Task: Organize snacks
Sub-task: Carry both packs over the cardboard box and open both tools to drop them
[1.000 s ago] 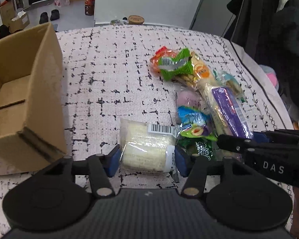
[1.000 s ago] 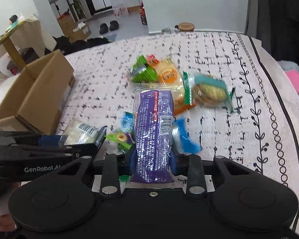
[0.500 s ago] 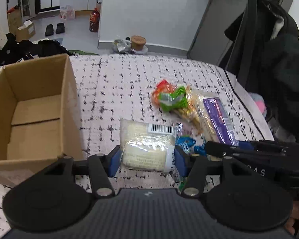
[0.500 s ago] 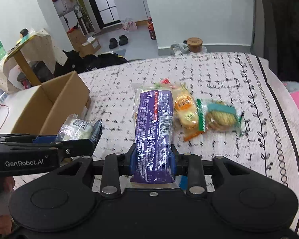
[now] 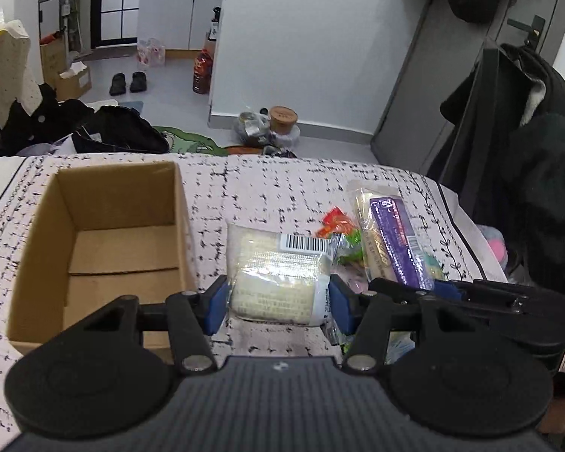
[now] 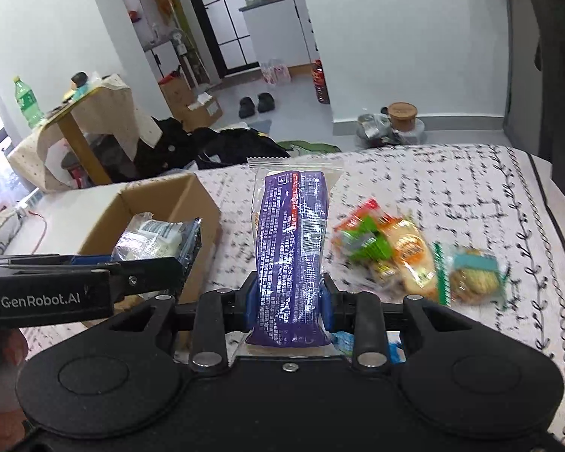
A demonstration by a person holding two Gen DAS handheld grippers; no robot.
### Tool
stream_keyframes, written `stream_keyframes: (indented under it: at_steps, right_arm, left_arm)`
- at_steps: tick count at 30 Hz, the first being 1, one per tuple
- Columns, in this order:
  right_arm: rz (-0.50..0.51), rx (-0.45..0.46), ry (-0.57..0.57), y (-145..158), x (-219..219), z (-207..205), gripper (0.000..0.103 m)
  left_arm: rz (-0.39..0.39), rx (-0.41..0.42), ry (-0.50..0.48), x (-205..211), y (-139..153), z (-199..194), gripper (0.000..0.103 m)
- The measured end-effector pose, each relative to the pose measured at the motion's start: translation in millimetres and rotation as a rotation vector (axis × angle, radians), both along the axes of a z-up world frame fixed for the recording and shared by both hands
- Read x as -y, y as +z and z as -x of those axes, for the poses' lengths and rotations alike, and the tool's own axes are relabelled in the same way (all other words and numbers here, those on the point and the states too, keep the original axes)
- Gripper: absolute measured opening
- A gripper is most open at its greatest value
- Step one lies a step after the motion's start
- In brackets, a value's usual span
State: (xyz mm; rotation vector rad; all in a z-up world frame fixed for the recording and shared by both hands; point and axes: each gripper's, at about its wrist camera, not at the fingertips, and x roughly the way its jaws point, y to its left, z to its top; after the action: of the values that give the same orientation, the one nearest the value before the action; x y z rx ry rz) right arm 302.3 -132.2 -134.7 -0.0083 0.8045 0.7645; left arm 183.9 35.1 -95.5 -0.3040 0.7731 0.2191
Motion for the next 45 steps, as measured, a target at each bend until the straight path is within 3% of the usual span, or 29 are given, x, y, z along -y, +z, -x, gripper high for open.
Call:
stream_keyframes:
  at_steps: [18,37,45]
  right_arm:
    - [-0.028,0.065,0.159,23.1,-79.2,6.1,0.031]
    - [-0.008,-0.007,0.256,4.4,-121.5,17.6,0.031]
    - [-0.025,-0.043,0.272,1.2,-131.1,18.6,0.031]
  left_arm:
    - [-0.049,0.005,0.155,-48.5,13.6,26.3,0.054]
    - [0.008,-0.087,0.32,-106.5,-16.6,45.5,0.055]
    - [0.001,-0.065,0.344,-106.1,-6.4,48.0,0.056]
